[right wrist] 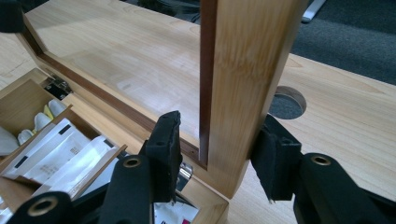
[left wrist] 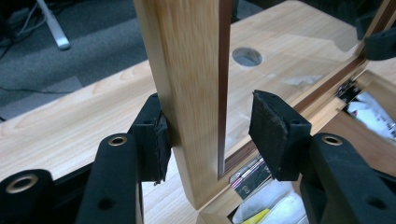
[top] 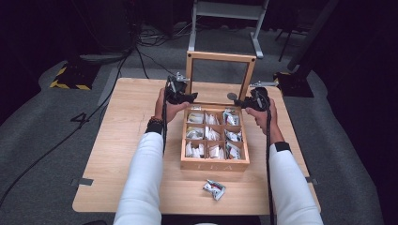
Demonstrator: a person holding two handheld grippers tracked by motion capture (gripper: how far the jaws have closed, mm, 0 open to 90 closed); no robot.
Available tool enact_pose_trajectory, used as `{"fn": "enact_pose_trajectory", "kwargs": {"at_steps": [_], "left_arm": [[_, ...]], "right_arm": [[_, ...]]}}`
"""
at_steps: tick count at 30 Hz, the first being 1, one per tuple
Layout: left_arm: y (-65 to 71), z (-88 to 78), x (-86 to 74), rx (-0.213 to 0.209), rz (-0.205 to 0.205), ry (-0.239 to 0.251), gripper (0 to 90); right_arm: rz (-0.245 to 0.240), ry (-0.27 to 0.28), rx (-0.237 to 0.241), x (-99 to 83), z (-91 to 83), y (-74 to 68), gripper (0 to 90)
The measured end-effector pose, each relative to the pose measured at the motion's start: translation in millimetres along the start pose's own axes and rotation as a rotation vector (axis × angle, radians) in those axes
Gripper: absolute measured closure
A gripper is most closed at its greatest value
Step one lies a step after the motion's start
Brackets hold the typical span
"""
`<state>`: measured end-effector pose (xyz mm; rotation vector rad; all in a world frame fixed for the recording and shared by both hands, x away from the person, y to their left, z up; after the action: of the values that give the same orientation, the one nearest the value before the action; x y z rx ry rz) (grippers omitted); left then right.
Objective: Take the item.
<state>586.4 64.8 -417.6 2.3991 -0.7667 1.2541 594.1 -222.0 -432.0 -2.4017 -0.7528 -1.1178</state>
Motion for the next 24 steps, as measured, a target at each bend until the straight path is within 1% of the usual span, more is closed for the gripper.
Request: {"fn": "enact_pose_trajectory", "kwargs": {"at_steps": [1, 4, 5, 8, 9, 11, 14, 15, 16, 17, 18, 19, 21, 23, 24], "left_arm": [[0.6, -3.7, 1.4, 0.001, 0.008, 0.006, 50.5], [1.9, -7.3, 2.5, -0.004, 0.010, 0.015, 51.6], [2.6, -11.5, 4.3, -0.014, 0.013, 0.036, 51.8], [3.3, -15.7, 6.4, -0.020, 0.025, 0.039, 52.1], [4.0, -16.8, 6.9, -0.018, 0.031, 0.033, 51.9], [5.7, -18.5, 8.2, -0.007, 0.047, 0.028, 51.9], [6.2, -22.1, 9.9, -0.012, 0.055, 0.032, 52.3], [6.7, -27.4, 14.5, -0.025, 0.056, 0.054, 52.4], [6.7, -27.4, 14.5, -0.025, 0.056, 0.054, 52.3], [8.5, -29.8, 17.2, -0.015, 0.070, 0.051, 52.3], [8.5, -29.8, 17.2, -0.015, 0.070, 0.051, 52.3], [10.1, -30.1, 17.9, 0.000, 0.077, 0.049, 52.2], [9.9, -32.2, 18.2, -0.001, 0.078, 0.048, 52.6], [9.8, -36.0, 19.8, -0.006, 0.072, 0.065, 53.1], [9.8, -36.0, 19.8, -0.006, 0.072, 0.065, 53.2]], "right_arm": [[0.000, 0.002, 0.005, 0.7, -2.1, -0.7, 55.6], [-0.010, 0.000, 0.000, 1.8, -4.1, -1.7, 55.6], [-0.020, 0.000, -0.002, 3.6, -7.1, -3.0, 55.9], [-0.030, 0.011, -0.001, 6.4, -12.2, -4.2, 56.4], [-0.031, 0.027, 0.003, 9.4, -17.7, -5.0, 57.1], [-0.032, 0.032, -0.003, 11.1, -21.1, -6.5, 57.6], [-0.043, 0.026, -0.010, 12.0, -22.7, -8.2, 57.5], [-0.045, 0.016, -0.015, 12.8, -23.8, -9.5, 57.3], [-0.049, 0.014, -0.019, 13.4, -24.6, -10.1, 57.3], [-0.048, 0.013, -0.022, 14.0, -25.6, -10.5, 57.3], [-0.048, 0.013, -0.022, 14.0, -25.6, -10.5, 57.3], [-0.039, 0.016, -0.020, 14.9, -27.3, -10.6, 57.3], [-0.029, 0.030, -0.013, 16.0, -30.4, -10.4, 57.5], [-0.021, 0.045, -0.005, 16.9, -33.7, -10.3, 57.9], [-0.021, 0.045, -0.005, 16.9, -33.7, -10.3, 57.9]]}}
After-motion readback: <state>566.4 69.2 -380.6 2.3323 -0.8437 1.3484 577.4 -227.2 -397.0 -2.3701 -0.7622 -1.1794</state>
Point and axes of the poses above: each handheld gripper's, and its own axes: z roughly forward along the jaws, x roughly out of its top, y roughly to its right, the point moved 4 cm from there along z, roughly forward along the jaws, and after that the axes turned 2 degrees about x, right-handed, at the moved point
